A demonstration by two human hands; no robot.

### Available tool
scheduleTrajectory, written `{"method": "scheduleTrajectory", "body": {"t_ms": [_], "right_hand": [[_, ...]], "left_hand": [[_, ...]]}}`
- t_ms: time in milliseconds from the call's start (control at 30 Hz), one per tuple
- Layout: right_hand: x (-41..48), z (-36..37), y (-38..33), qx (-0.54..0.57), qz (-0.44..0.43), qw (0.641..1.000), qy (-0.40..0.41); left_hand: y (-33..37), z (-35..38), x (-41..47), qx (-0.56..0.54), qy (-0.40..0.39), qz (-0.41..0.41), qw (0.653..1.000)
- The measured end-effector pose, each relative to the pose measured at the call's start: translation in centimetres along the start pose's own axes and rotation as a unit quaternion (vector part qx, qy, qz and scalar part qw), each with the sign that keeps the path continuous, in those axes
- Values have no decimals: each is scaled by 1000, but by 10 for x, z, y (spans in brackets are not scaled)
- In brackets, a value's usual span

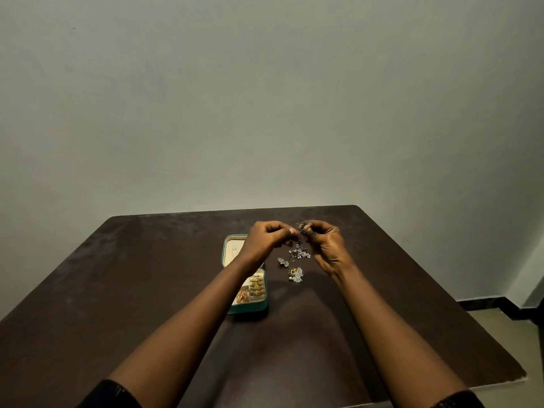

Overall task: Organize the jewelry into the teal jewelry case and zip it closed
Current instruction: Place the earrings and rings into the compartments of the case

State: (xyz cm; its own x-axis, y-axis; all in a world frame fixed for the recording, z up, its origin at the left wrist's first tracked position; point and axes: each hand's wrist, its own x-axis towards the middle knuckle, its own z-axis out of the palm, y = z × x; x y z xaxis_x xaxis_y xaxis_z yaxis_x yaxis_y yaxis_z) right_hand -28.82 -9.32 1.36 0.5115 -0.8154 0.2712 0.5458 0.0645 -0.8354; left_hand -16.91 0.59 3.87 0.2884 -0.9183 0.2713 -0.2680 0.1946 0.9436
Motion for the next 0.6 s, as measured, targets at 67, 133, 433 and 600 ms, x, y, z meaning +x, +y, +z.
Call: {"method": "scheduleTrajectory", "body": {"t_ms": [67,133,433,600], "right_hand": [[-2,-3,-2,2,-7,1000,-25],[-3,-3,-4,-5,-14,999,-52],[-2,-2,-7,-147,-56,984,-89],[-3,-1,-5,-172,-38,981,-78]], "left_hand": [[-2,1,0,-3,10,0,1000],[-2,2,0,5,11,7,1000],[-4,-2,1,1,40,50,998],[-11,-3,1,50,76,93,991]]}}
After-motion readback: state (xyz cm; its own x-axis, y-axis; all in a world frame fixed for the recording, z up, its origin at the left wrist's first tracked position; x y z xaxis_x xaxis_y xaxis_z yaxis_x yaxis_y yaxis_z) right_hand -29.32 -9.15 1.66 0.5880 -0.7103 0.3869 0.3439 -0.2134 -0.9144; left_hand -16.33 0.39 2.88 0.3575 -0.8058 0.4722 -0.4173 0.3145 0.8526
